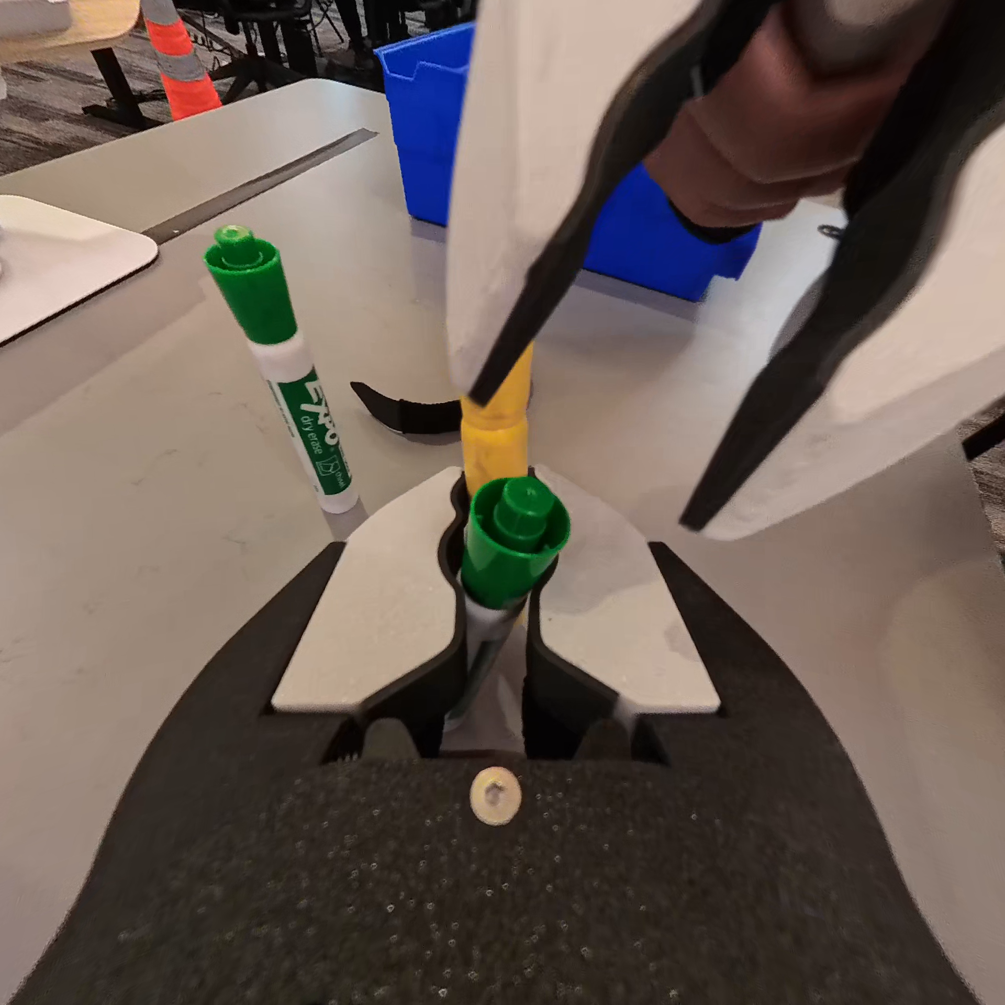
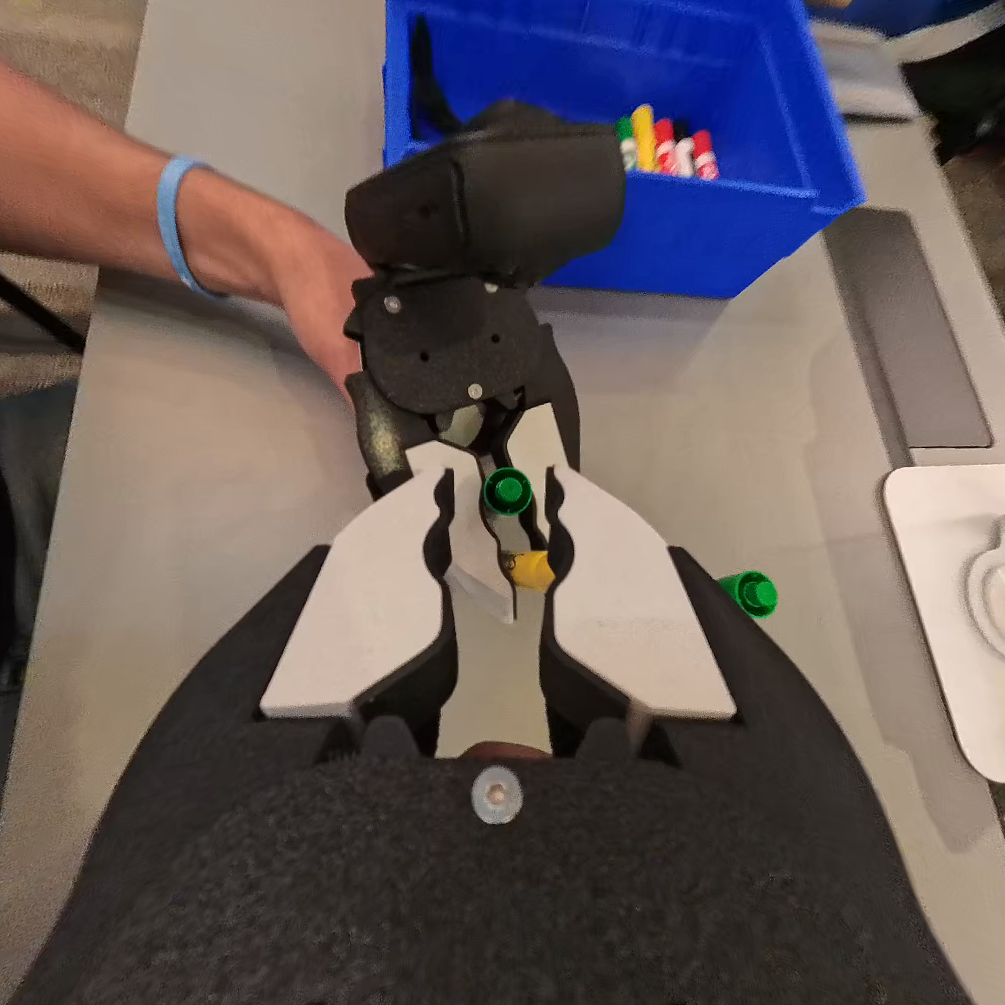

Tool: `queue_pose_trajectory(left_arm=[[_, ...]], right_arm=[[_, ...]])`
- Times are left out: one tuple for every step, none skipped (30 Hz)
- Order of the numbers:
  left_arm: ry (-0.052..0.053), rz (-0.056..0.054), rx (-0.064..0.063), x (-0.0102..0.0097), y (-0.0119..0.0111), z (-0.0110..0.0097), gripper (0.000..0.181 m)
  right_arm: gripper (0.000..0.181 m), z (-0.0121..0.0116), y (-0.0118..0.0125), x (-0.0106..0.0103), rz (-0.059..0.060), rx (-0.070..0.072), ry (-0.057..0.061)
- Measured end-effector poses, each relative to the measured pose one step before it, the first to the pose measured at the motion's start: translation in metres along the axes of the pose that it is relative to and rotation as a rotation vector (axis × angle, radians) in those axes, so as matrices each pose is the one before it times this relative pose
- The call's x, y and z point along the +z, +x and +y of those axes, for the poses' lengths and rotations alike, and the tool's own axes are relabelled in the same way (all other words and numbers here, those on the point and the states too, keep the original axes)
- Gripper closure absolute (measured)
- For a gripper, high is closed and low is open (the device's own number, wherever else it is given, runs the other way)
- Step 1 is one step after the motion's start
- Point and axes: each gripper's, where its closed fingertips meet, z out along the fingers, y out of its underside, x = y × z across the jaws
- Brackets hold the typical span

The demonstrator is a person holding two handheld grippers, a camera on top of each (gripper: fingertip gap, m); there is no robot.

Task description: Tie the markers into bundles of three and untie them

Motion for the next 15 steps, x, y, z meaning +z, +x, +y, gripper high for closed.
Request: queue_pose_trajectory(left_arm=[[-0.002, 0.0025, 0.0028, -0.00025, 0.00031, 0.00033, 0.162], [-0.0022, 0.0006, 0.0027, -0.00017, 0.00008, 0.00031, 0.162], [-0.0007, 0.0018, 0.0015, -0.00016, 0.00031, 0.00016, 0.162], [-0.0001, 0.0014, 0.0016, 0.00011, 0.00027, 0.00009, 0.162], [-0.0002, 0.0008, 0.0033, 0.00007, 0.00047, 0.00015, 0.162], [-0.0002, -0.0004, 0.0048, 0.00024, 0.00043, 0.00011, 0.162], [-0.0036, -0.0045, 0.0063, 0.00018, -0.00019, 0.00047, 0.162], [-0.0059, -0.009, 0.0073, 0.00008, -0.00126, 0.00079, 0.163], [-0.0095, -0.0043, 0.0055, 0.00004, -0.00062, 0.00148, 0.162], [-0.014, 0.0002, 0.0025, 0.00033, -0.00001, 0.00265, 0.163], [-0.0094, -0.0069, 0.0042, 0.0002, -0.00095, 0.00248, 0.163], [-0.0049, -0.0059, 0.0057, 0.00014, -0.00067, 0.00209, 0.162], [-0.0017, 0.0011, 0.0037, -0.0003, 0.00058, 0.00123, 0.162], [0.006, 0.0022, 0.0035, -0.00108, 0.00069, -0.00069, 0.162], [0.0141, 0.0005, 0.0046, -0.00146, 0.00051, -0.00187, 0.162]], right_arm=[[0.151, 0.00267, 0.00011, 0.00292, -0.0194, -0.0047, -0.0334], [0.151, 0.00213, 0.00077, 0.00292, -0.0138, -0.0057, -0.024], [0.15, 0.00127, 0.00109, 0.00297, -0.01, -0.0036, -0.0145], [0.149, 0.00054, 0.00053, 0.00309, -0.0112, -0.0003, -0.0084], [0.15, 0.00205, 0.00027, 0.0031, -0.0096, -0.0019, -0.0187], [0.153, 0.00308, 0.0016, 0.00286, 0.0017, -0.0033, -0.0257], [0.154, 0.00199, 0.00015, 0.00235, -0.0057, -0.0033, -0.0168], [0.161, 0.00011, -0.00152, 0.00079, -0.0159, 0.0008, -0.004], [0.162, 0.00016, 0.00103, -0.00061, 0.0017, 0.0039, -0.0038], [0.162, 0.00133, 0.00137, -0.00116, 0.0028, 0.0029, -0.0113], [0.163, 0.00028, 0.00076, -0.00221, 0.0006, 0.0043, -0.0009], [0.163, -0.00232, 0.00017, -0.00319, -0.0016, 0.0046, 0.0198], [0.163, -0.0029, 0.00036, -0.00401, -0.0014, 0.0072, 0.0255], [0.163, -0.00183, 0.00057, -0.00396, -0.0032, 0.0124, 0.0212], [0.163, 0.00008, 0.0003, -0.00329, -0.007, 0.0145, 0.0114]])
